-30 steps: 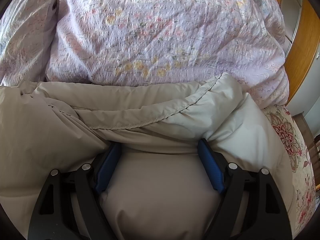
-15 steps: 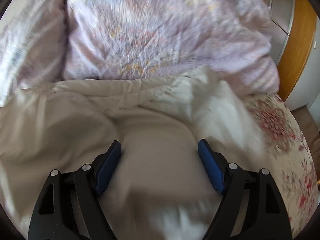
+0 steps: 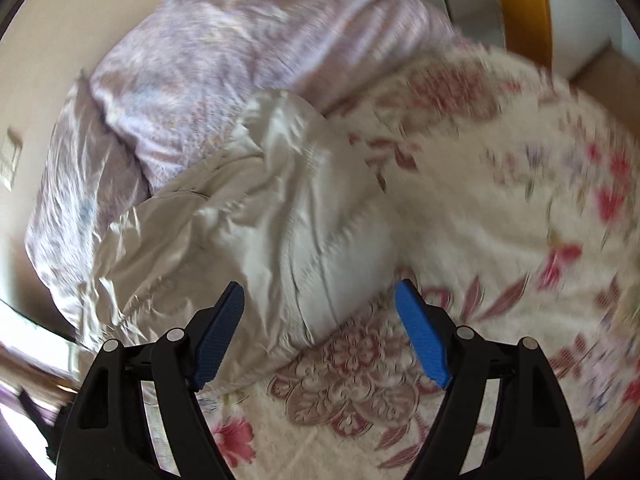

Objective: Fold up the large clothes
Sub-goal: 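Release the hem and move the right gripper over the jacket bundle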

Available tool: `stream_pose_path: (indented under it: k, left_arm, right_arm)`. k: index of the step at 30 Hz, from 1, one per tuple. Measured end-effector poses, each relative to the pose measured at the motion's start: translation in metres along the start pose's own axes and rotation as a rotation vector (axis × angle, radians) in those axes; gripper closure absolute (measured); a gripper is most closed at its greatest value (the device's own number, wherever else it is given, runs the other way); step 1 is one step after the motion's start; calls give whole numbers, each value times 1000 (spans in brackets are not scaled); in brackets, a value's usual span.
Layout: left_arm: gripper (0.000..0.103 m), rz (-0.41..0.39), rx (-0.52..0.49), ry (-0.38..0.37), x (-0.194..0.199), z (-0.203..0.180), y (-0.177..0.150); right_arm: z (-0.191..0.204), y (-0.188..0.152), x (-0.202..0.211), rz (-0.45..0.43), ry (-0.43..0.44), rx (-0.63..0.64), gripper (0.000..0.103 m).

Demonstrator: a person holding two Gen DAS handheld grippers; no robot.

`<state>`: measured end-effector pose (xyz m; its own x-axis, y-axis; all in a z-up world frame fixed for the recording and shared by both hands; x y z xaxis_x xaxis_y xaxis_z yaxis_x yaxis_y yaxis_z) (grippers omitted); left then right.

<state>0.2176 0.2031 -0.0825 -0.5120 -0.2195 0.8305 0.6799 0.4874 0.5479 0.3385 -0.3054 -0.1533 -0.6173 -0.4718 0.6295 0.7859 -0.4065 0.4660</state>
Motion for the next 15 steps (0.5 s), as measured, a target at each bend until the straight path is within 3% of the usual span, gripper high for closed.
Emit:
stream_pose_path:
  k: [10,15]
  left_arm:
    - [38,150,282,-208,-46,4,-5]
    - [48,150,378,-237,-59,8,-3]
  right_arm:
    - [-30,-10,-39,57,286,-277,31]
    - [-30,-9,-45,31,306,-274,44]
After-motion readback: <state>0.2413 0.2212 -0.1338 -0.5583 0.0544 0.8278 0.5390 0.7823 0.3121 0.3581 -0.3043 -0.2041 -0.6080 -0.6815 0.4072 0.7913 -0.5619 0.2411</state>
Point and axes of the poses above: each gripper's, at about its wrist camera, not at the fingertips, and x roughly against the way its jaws point, z to its left, y to its top, the point moved 4 cm from there along -x, roughly the way its jaws point, and after that the axes turned 12 degrees about y, right-handed, at the moved point
